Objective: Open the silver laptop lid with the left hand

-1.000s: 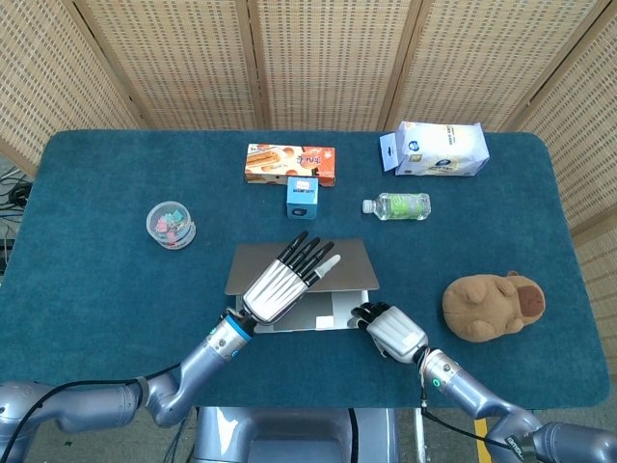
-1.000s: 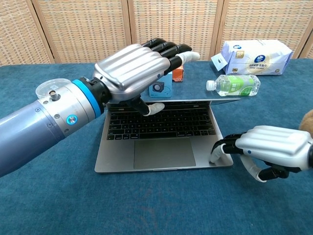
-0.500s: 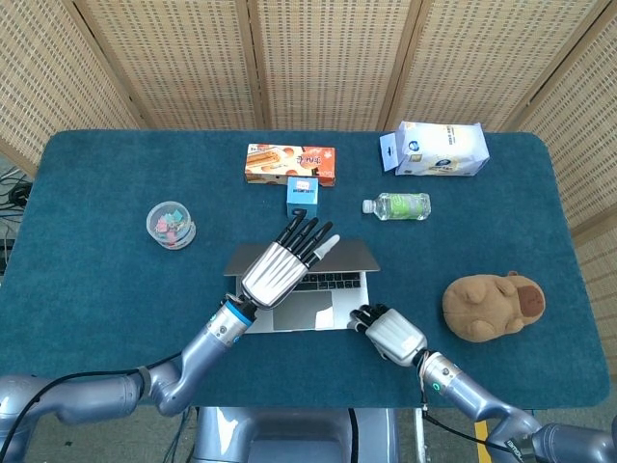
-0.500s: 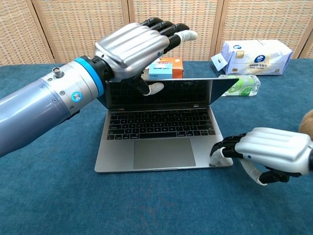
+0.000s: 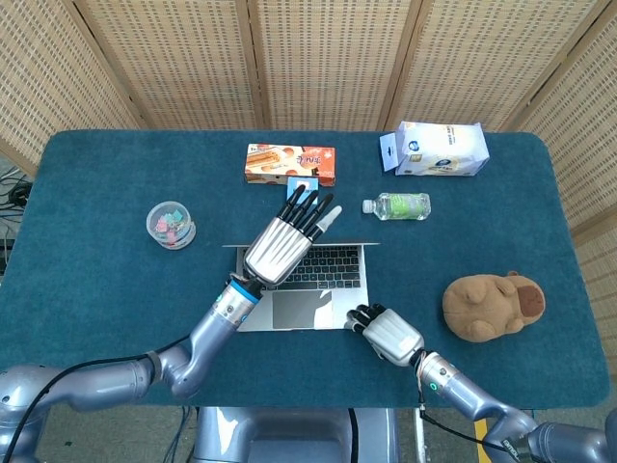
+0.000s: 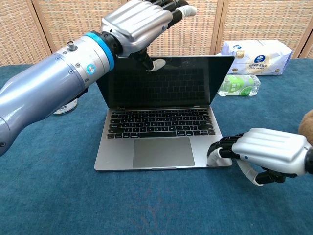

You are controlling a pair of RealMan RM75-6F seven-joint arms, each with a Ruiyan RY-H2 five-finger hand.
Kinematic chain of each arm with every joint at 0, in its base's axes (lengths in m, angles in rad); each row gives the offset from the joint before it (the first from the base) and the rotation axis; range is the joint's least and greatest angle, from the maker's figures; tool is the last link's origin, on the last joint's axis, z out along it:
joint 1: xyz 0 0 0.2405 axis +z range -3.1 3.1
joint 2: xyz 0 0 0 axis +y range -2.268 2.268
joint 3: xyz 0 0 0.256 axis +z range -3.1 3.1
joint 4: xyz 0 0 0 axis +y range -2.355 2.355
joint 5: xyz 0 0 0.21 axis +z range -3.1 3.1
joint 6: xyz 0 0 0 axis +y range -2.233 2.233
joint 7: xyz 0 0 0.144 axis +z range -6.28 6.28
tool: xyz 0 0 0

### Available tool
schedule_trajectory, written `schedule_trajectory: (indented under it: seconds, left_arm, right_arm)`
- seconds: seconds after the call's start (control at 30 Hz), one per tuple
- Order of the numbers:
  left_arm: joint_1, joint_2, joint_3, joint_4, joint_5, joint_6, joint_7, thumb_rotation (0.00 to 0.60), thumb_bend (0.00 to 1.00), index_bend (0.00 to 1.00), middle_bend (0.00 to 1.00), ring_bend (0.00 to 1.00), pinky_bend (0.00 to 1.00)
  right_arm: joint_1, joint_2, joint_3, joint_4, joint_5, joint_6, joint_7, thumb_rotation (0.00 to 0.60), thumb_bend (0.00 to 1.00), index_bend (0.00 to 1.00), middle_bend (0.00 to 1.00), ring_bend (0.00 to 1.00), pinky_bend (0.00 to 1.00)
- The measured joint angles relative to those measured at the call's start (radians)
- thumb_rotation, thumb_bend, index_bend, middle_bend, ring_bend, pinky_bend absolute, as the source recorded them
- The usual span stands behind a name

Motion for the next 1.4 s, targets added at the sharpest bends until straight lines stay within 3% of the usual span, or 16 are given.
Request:
schedule_trajectory:
  seconds: [0.93, 1.4]
  left_arm:
    - [-0.096, -0.032, -0.072, 0.091, -0.144, 0.009, 0.089, 0.6, 0.37, 0.0, 0.0, 0.0, 0.0]
    - [-0.136, -0.042, -0.065, 0.202, -0.183, -0.017, 0.039, 0.6, 0.36, 0.0, 0.0, 0.0, 0.0]
  right_arm:
    - [0.006, 0.012, 0.0, -0.019, 0.018, 0.004, -0.013, 0.6, 1.0, 0.28, 0.25, 0.18, 0.23]
    - [0.015, 0.019, 0.005, -0.028, 0.032, -0.007, -0.008, 0.6, 1.0, 0.28, 0.26, 0.18, 0.23]
